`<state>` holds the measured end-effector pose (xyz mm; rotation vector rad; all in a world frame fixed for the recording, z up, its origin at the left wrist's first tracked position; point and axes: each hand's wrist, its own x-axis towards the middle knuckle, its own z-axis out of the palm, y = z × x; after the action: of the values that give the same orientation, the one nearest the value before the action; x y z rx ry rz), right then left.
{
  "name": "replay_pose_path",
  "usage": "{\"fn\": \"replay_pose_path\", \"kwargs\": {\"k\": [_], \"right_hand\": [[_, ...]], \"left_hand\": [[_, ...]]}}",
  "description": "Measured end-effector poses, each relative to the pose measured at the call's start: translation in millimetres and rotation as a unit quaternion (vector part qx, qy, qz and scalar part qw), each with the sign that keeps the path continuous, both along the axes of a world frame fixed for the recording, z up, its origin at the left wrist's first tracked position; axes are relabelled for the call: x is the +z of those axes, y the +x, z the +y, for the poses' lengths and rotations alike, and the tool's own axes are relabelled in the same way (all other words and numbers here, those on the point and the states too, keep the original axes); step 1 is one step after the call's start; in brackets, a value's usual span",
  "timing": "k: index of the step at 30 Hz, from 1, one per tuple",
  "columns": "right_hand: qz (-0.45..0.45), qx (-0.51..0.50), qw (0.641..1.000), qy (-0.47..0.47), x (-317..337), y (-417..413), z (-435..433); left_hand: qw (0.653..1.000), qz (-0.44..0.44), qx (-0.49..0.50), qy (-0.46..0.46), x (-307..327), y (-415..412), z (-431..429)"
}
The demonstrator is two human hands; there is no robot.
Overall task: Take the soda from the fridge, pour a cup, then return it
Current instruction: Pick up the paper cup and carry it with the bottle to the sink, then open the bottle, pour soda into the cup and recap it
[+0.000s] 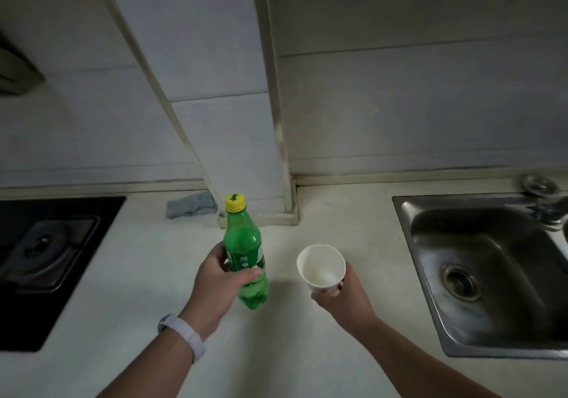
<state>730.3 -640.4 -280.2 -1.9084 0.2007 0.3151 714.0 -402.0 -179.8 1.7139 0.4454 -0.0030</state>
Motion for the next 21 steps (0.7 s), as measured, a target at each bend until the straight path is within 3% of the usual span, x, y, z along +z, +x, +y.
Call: {"fn": "replay_pose_path", "kwargs": {"k": [11, 21], "right_hand": [[-0.002, -0.010, 0.999, -0.033, -44.9, -1.9, 2.5], [0.023, 0.013, 0.998, -0.053, -35.5, -2.2, -3.6]], "left_hand": [[0.999, 0.031, -0.015, -0.010, -35.0, 11.1, -10.4], [0.998, 0.036, -0.044, -0.009, -31.5, 5.8, -11.3]]}}
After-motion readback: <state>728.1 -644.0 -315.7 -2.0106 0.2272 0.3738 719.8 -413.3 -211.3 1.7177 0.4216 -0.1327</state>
